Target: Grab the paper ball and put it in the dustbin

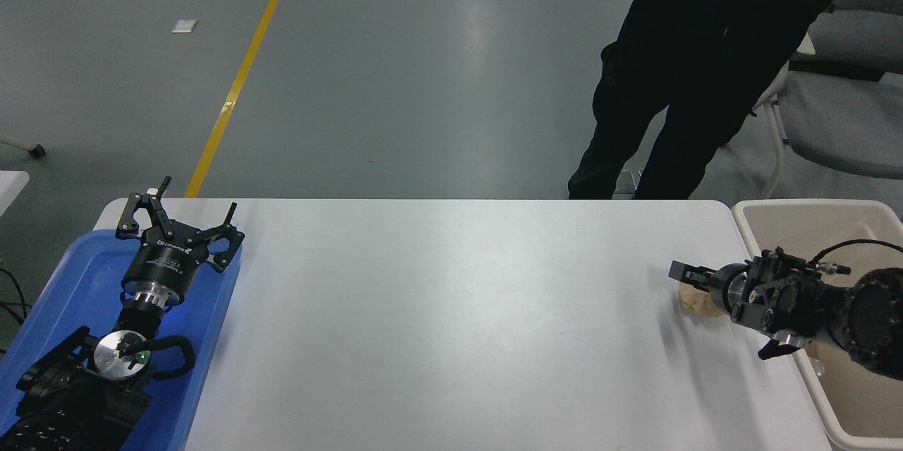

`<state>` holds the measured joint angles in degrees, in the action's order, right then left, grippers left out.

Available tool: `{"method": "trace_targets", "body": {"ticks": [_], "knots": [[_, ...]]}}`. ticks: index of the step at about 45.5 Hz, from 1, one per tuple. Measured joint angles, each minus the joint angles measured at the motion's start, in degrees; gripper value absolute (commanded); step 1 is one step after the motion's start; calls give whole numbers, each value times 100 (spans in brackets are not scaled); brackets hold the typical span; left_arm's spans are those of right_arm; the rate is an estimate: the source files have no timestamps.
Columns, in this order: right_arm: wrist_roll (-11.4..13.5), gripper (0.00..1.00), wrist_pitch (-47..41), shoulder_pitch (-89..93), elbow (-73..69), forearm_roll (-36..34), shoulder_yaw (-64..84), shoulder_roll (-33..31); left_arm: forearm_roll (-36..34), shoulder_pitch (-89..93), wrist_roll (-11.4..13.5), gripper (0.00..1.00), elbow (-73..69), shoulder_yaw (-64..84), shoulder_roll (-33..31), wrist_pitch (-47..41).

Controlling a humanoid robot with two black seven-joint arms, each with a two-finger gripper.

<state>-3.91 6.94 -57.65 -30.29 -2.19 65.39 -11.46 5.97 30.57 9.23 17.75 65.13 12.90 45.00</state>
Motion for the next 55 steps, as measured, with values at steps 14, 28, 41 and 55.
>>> {"method": "trace_targets", "body": {"ticks": [14, 28, 41, 55], "knots": [[4, 91, 0, 204, 224, 27, -15, 30, 0, 1, 0, 99, 0, 0, 1, 0], [5, 37, 0, 320, 282, 8, -94, 57, 0, -1, 0, 99, 0, 0, 1, 0], [109, 0, -17, 372, 264, -84, -388, 42, 0, -1, 0, 99, 0, 0, 1, 0], [186, 0, -54, 314, 95, -249, -702, -29, 0, -1, 0, 99, 0, 0, 1, 0]]}}
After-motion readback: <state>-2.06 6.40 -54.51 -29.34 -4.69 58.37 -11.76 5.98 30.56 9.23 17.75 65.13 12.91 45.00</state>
